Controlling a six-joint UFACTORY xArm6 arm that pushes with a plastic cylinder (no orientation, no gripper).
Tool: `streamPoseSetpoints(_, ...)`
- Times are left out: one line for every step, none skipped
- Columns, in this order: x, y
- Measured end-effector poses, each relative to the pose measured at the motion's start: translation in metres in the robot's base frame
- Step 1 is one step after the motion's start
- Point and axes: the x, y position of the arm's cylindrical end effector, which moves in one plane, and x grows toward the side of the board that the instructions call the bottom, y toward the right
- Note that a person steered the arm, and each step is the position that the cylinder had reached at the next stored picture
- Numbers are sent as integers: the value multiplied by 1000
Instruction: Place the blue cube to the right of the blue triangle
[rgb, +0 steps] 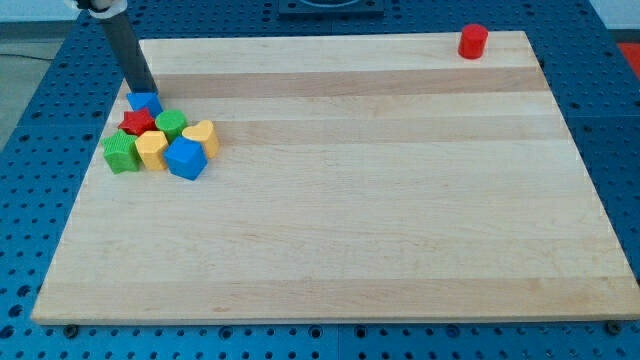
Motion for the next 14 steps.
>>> streamPoseSetpoints(-1,0)
streamPoseSetpoints(-20,0)
streamPoseSetpoints(-17,3)
streamPoseSetpoints(-13,45)
streamPoseSetpoints(7,64)
streamPoseSetpoints(8,40)
streamPoseSetpoints(3,16)
streamPoseSetpoints(-16,-6)
streamPoseSetpoints(9,-32)
streamPoseSetpoints(28,-28)
streamPoseSetpoints(28,15)
streamPoseSetpoints(31,-7)
streamPoseSetpoints(64,-3)
streamPoseSetpoints(98,9)
